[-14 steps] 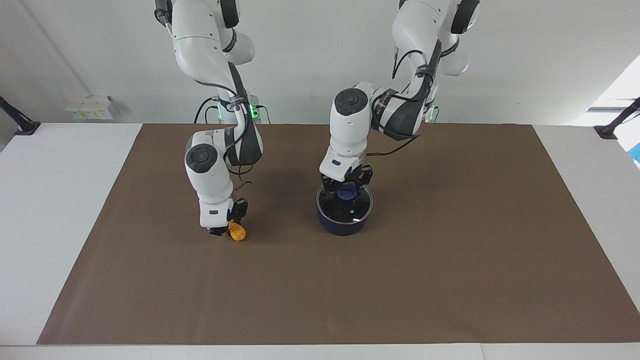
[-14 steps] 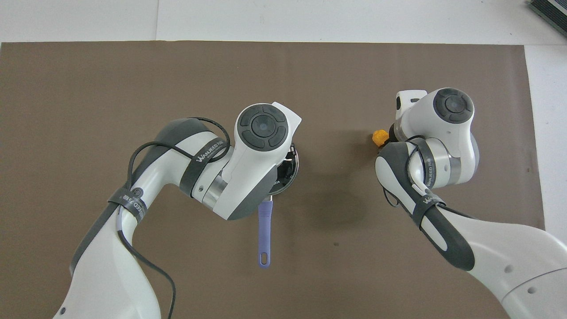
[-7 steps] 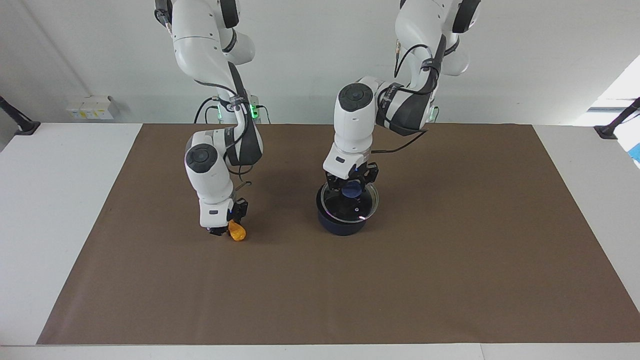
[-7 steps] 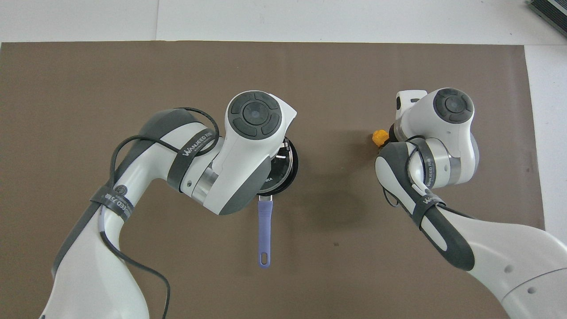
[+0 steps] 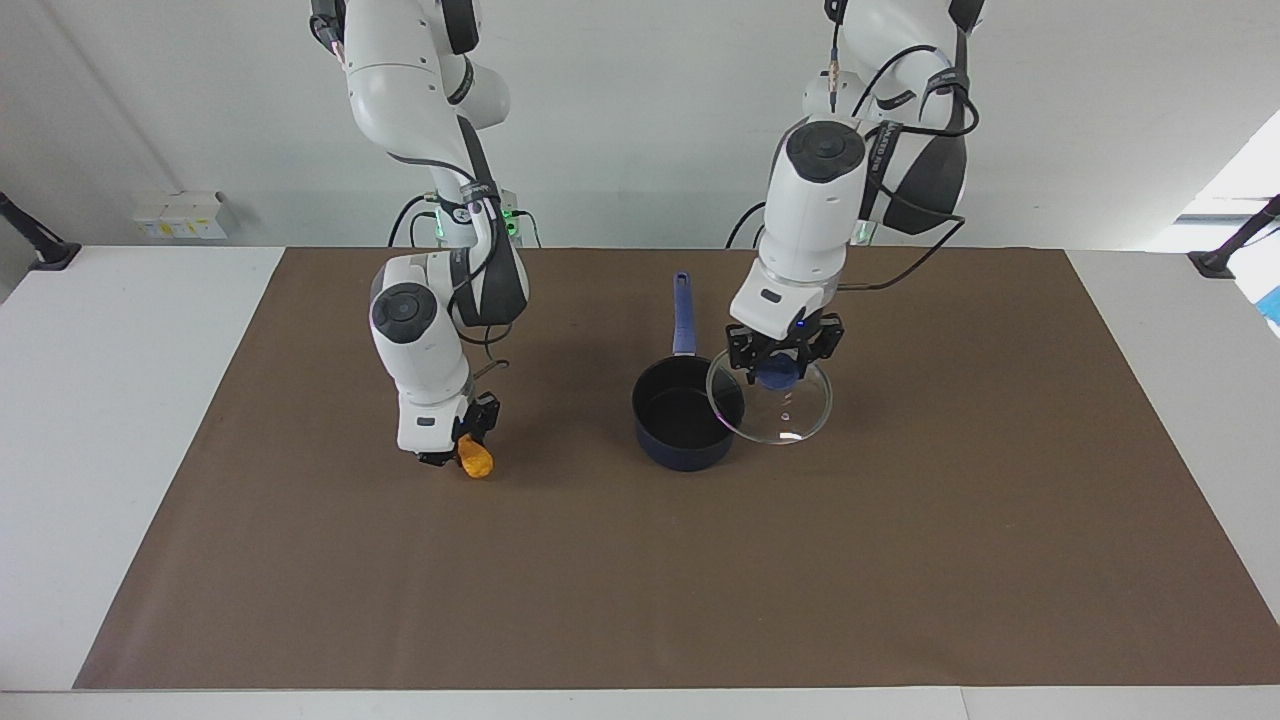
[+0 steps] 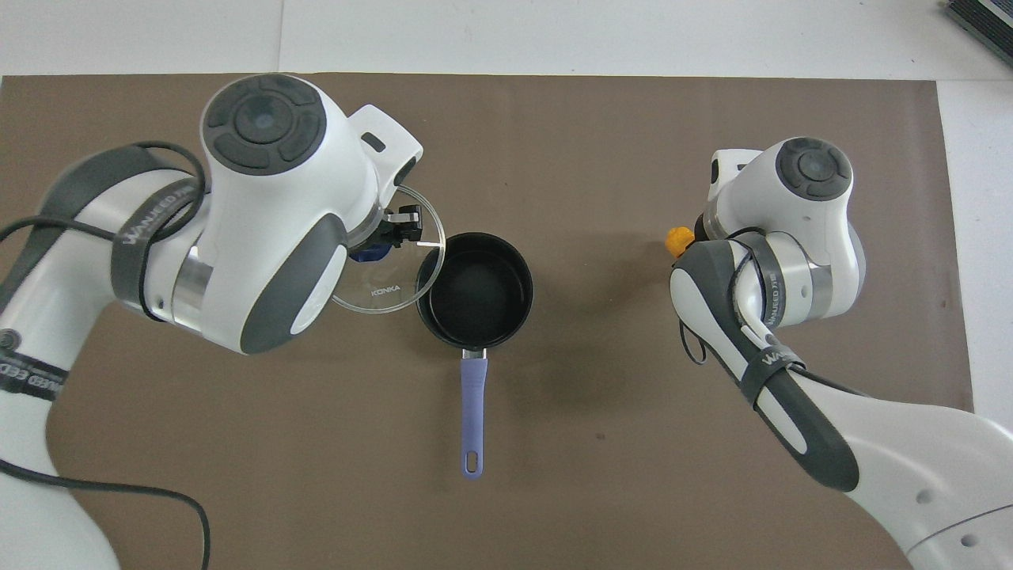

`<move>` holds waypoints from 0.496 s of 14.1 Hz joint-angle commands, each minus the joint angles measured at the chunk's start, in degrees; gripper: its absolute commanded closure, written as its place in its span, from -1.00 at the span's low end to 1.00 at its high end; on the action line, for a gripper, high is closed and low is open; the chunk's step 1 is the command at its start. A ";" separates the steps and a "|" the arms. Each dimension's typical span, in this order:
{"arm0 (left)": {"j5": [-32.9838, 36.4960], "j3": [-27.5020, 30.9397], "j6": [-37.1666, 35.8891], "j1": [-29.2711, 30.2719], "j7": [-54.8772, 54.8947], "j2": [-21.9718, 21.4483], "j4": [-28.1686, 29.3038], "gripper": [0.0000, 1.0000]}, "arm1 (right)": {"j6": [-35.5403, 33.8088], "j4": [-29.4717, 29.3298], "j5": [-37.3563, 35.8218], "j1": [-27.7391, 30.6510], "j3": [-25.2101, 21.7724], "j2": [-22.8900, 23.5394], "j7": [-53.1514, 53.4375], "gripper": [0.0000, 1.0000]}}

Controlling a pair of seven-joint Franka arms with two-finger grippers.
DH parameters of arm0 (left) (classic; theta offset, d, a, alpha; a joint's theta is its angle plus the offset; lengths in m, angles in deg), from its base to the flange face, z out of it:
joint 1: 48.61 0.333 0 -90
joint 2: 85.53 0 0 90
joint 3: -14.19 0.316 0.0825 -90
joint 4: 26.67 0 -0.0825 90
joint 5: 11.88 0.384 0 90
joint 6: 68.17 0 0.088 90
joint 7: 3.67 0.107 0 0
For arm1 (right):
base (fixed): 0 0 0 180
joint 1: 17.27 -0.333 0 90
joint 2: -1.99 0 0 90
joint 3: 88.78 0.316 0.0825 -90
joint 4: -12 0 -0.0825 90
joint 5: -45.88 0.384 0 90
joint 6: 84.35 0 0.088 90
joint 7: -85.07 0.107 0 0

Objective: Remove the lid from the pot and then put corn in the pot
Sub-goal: 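Lift the glass lid off the pot with the left gripper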

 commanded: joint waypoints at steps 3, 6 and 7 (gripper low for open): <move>-0.90 -0.39 -1.81 6.67 7.28 -5.31 3.46 1.00 | -7.83 -3.59 0.90 0.09 2.24 -5.28 8.01 1.00; -1.95 -0.39 -1.81 11.15 15.62 -9.44 6.88 1.00 | -13.01 -10.34 0.55 -0.08 4.26 -5.12 17.50 1.00; -3.09 -0.39 -1.81 13.16 18.17 -11.11 8.46 1.00 | -14.42 -12.10 -0.06 -1.30 4.44 -4.51 20.40 1.00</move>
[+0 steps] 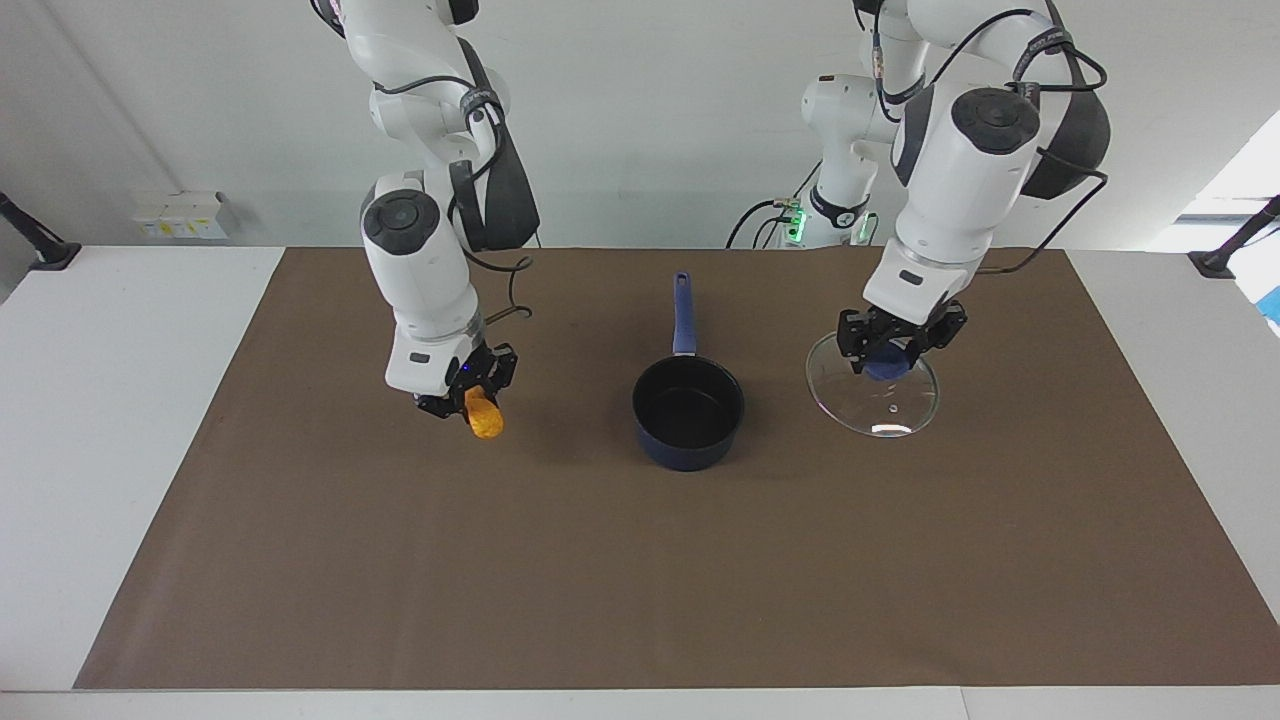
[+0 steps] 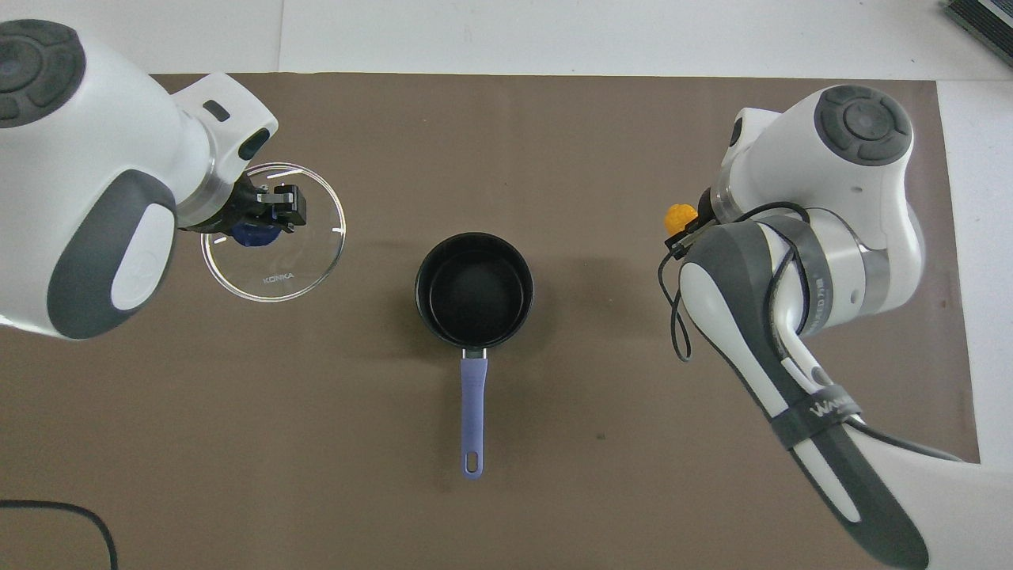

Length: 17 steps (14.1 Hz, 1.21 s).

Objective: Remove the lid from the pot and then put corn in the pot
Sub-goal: 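Lift the glass lid off the pot with the left gripper, then lower the lid onto the table while the right gripper carries corn over pot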

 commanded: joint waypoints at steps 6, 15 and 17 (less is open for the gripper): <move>-3.70 -0.51 -2.82 10.32 18.06 -10.67 10.83 1.00 | -2.75 -10.70 0.42 -8.06 0.82 4.34 21.26 1.00; -3.78 -0.51 3.75 19.02 29.94 -17.70 25.06 1.00 | 1.64 -16.87 0.77 -11.22 6.18 10.76 37.71 1.00; -3.78 -0.33 5.17 19.99 31.79 -17.88 26.83 1.00 | 2.35 -16.79 0.69 -11.66 6.18 11.46 37.80 1.00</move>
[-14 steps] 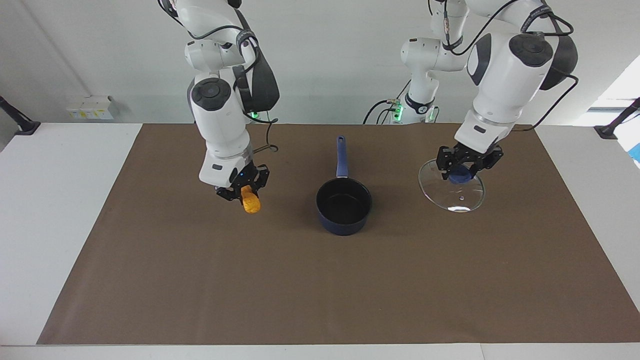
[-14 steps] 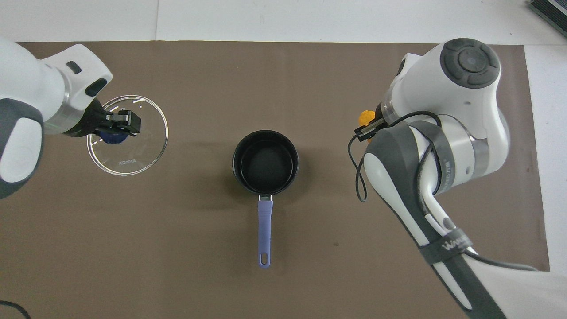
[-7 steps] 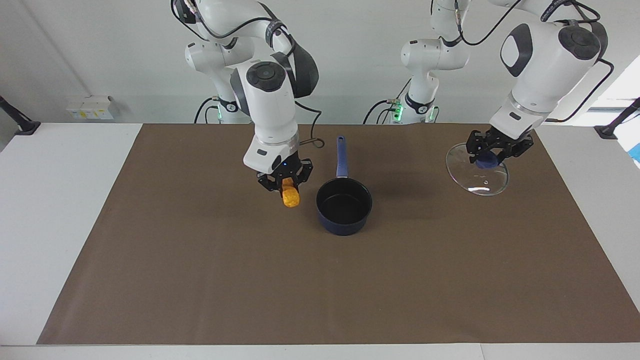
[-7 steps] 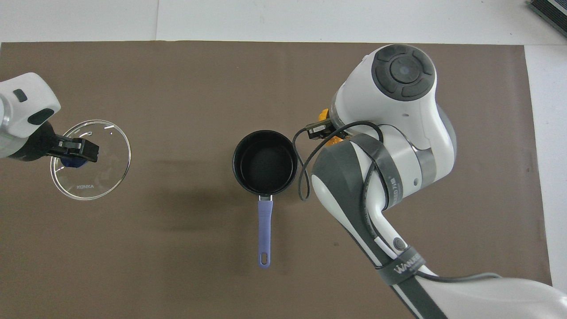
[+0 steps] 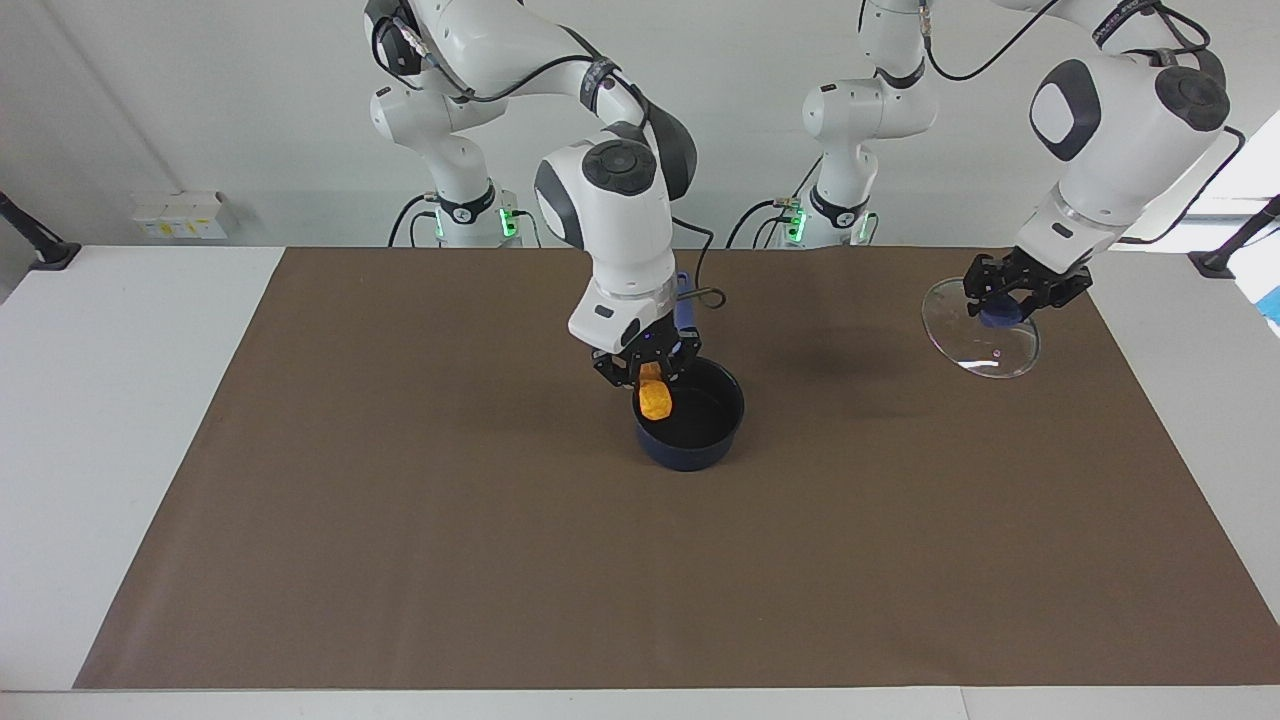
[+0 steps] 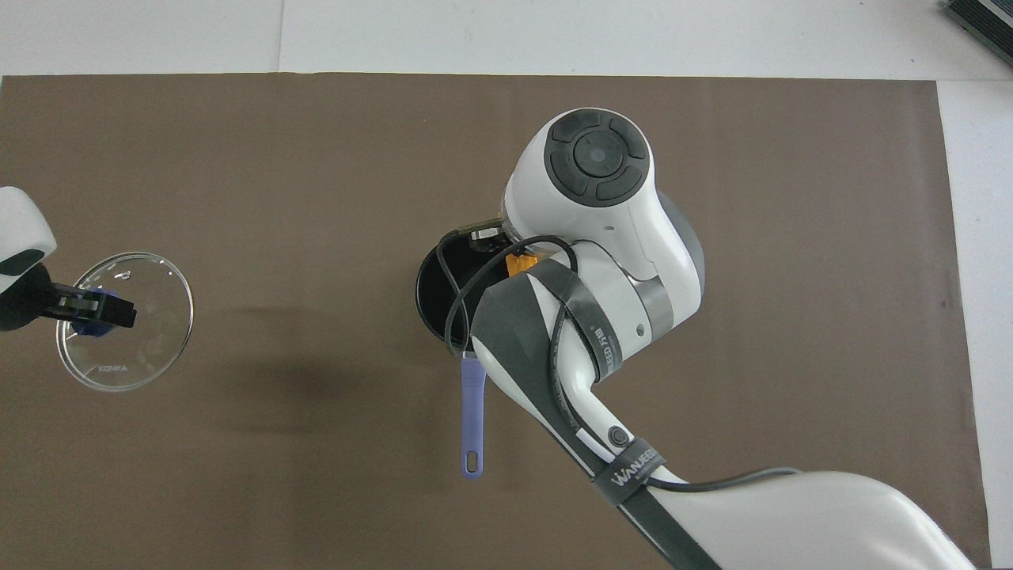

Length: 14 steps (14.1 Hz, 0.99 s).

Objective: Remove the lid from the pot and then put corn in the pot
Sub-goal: 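Lower the lid onto the table while the right gripper carries corn over pot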

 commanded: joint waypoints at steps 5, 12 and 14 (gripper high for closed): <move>-0.67 -0.47 18.31 3.14 2.36 -2.22 13.06 1.00 | 6.72 -0.90 -0.19 -2.03 0.61 5.81 0.73 1.00; -0.67 -0.47 32.21 3.94 3.32 7.36 16.58 1.00 | 9.10 -0.81 0.24 -2.82 0.61 8.81 0.29 1.00; -0.67 -0.47 33.01 3.50 3.32 9.12 16.59 1.00 | 8.58 0.23 0.86 -3.61 0.61 8.55 0.29 1.00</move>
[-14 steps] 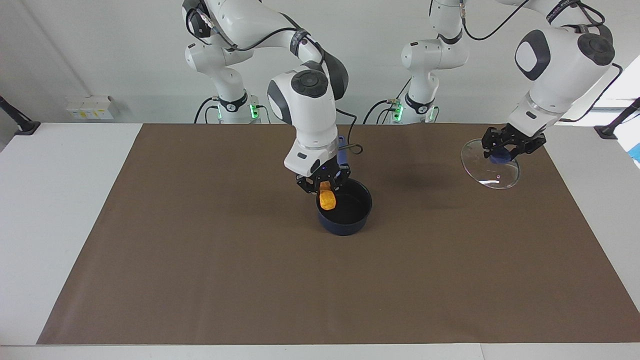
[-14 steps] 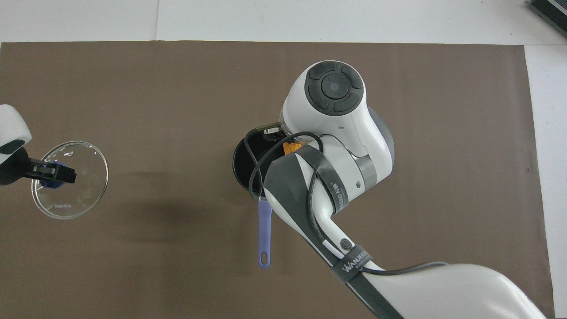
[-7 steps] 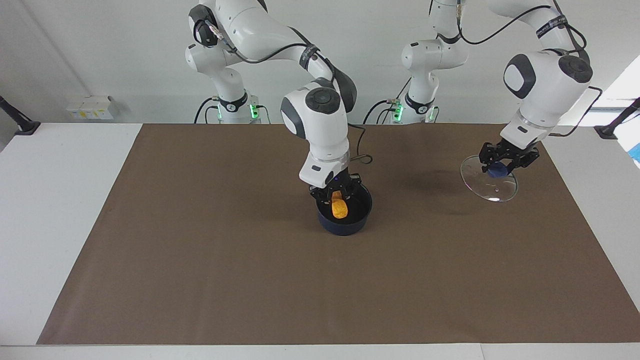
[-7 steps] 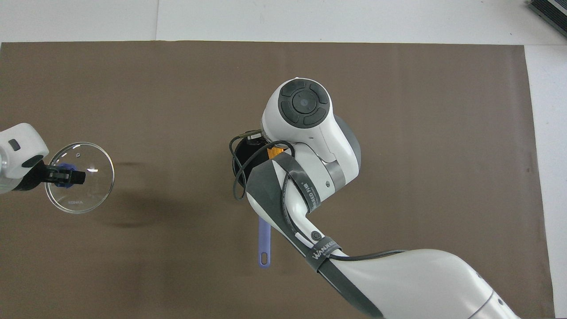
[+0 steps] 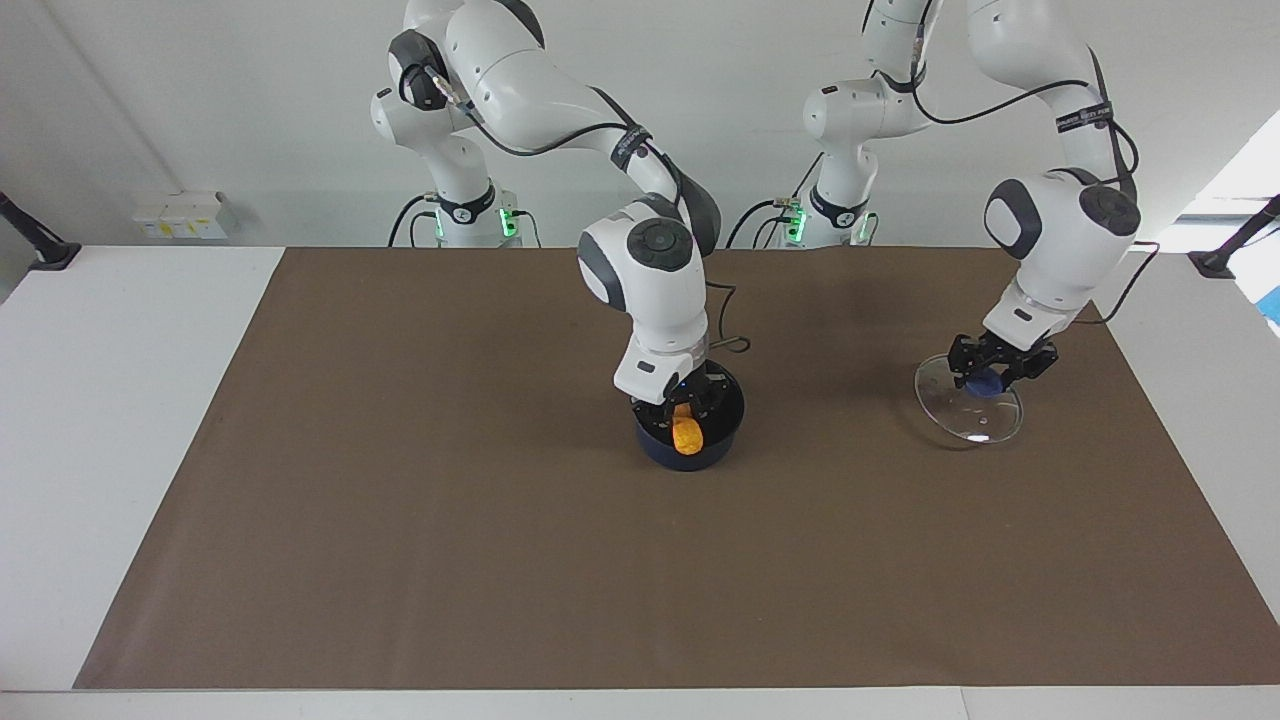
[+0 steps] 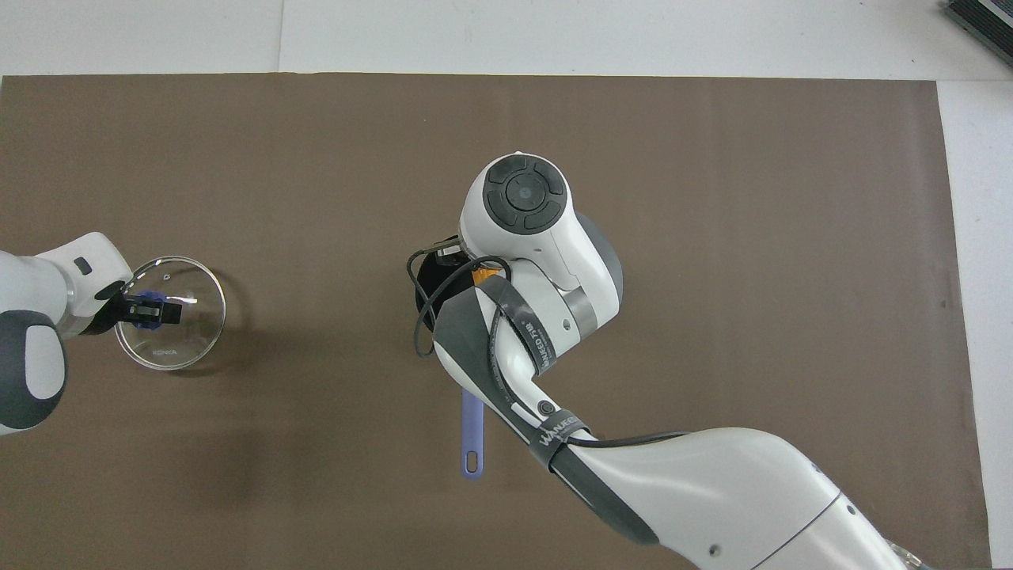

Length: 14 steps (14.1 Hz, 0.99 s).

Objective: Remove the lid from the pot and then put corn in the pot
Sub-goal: 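Lower the lid onto the table while the right gripper carries corn over pot, then release the corn into the pot while the left gripper withdraws from the lid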

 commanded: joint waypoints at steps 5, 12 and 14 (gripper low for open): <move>-0.66 -0.27 0.48 -0.17 -0.38 1.10 -1.23 -1.00 | 0.36 4.18 0.89 -0.59 0.49 -1.46 0.20 1.00; -0.58 -0.45 -10.23 -1.31 -11.70 1.19 -13.26 -1.00 | 0.62 5.59 1.07 -0.59 0.75 -2.16 0.11 -0.09; -0.58 -0.71 -14.79 -1.31 -14.34 1.02 -17.30 -1.00 | 0.54 5.85 1.07 -0.59 0.75 -2.25 0.11 -0.42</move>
